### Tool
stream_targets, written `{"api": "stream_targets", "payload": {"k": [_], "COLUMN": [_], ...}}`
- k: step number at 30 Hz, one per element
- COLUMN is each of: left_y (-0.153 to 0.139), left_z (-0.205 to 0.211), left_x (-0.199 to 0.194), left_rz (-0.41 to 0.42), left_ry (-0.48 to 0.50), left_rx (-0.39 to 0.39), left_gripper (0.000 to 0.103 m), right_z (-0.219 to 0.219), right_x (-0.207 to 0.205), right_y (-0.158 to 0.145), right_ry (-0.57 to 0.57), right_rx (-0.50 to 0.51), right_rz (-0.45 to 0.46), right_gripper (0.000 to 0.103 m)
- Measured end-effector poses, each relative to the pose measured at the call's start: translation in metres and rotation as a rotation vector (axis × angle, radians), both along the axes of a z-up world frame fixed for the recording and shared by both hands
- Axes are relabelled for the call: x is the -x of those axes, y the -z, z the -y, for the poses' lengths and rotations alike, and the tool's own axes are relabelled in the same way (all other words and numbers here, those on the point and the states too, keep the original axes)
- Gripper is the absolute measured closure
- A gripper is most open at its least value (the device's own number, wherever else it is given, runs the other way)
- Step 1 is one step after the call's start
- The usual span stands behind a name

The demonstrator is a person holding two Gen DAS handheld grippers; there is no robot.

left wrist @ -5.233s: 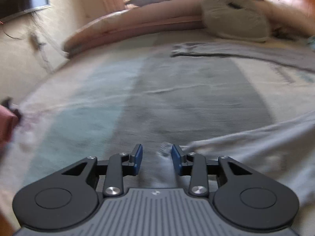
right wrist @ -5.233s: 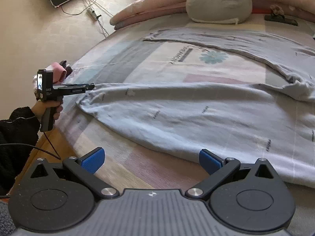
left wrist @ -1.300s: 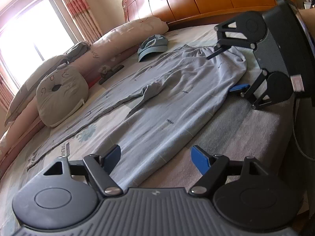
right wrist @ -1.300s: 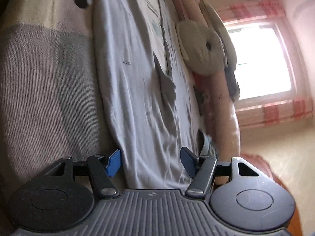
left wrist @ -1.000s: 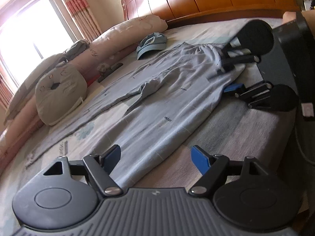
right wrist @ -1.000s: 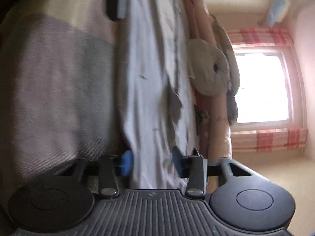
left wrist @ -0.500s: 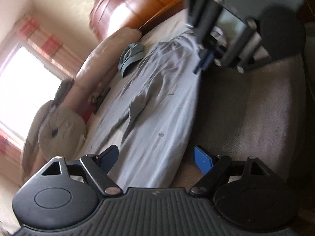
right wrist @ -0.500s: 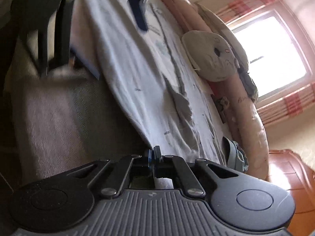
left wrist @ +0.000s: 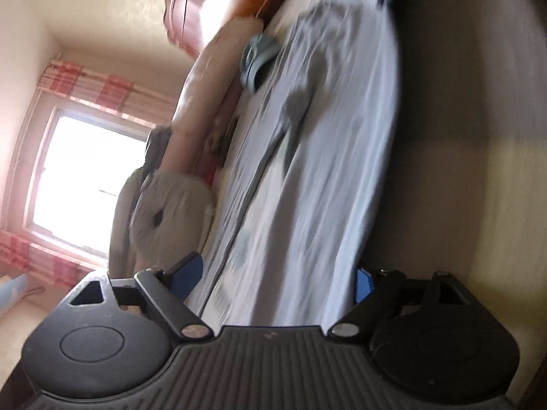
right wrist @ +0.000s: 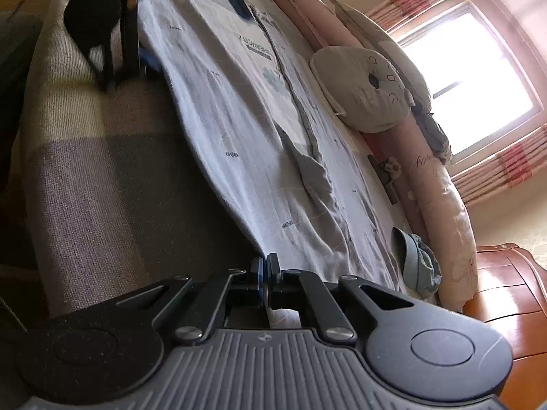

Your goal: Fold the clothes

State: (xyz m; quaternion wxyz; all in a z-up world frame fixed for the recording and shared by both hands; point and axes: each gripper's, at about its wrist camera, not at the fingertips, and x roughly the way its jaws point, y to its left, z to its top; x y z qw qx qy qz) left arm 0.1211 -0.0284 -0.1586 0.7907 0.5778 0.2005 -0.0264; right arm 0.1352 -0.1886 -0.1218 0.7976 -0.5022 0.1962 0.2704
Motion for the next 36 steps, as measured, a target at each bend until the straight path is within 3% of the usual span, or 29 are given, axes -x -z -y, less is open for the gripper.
{"api": "stream_targets", "payload": {"k": [3,5,6,7,9,11,14,16,21,28,34,36], "left_y": [0.003,0.001,0.0,0.0,0.005,0.012,0.011,-0.004,-0.026,-0.019,-0.022,-0.027], "left_z": [-0.024,-0.035,-0.037,-0.038,-0.036,-0.034,-0.034,-0.038,-0.042,-0.041,-0.038,-0.037], "left_x": [0.001,-0.001,0.0,0.0,0.0,0.002,0.005,0.005,0.011,0.023,0.03,0.032], "left_rz": [-0.013,-0.044,-0.063,-0.096,-0.193,-0.247,-0.29,-0.33,-0.378,-0.445,-0.458,-0.473], "left_ry": [-0.041,-0.053,-0.048,-0.037,-0.004,0.036,0.085,0.092,0.118,0.14,0.127,0.115], "left_rx": [-0.085,-0.063,-0.054,-0.057,-0.073,-0.09,-0.108,-0.047,0.006,0.027,0.066,0.084], "left_gripper": [0.015,0.017,0.025,0.033,0.081,0.103,0.103,0.103,0.103,0.103,0.103,0.092], "right_z": [-0.001,-0.002,-0.003,-0.004,-0.005,-0.006,-0.005,-0.003,0.002,0.01,0.018,0.021], "right_x": [-0.001,0.0,0.001,0.001,0.001,0.002,0.001,0.0,-0.002,-0.001,0.002,0.002], "right_y": [0.003,0.005,0.006,0.007,0.009,0.009,0.007,0.004,-0.007,-0.009,-0.011,-0.014], "right_ry": [-0.002,-0.005,-0.007,-0.008,-0.01,-0.015,-0.034,-0.048,-0.1,-0.13,-0.095,-0.075], "right_rx": [0.005,0.011,0.014,0.018,0.025,0.031,0.041,0.043,0.061,0.093,0.056,0.032], "right_rz": [-0.009,-0.014,-0.017,-0.02,-0.023,-0.028,-0.04,-0.051,-0.124,-0.197,-0.253,-0.272], "right_gripper": [0.1,0.1,0.1,0.1,0.1,0.1,0.1,0.1,0.101,0.101,0.101,0.101]}}
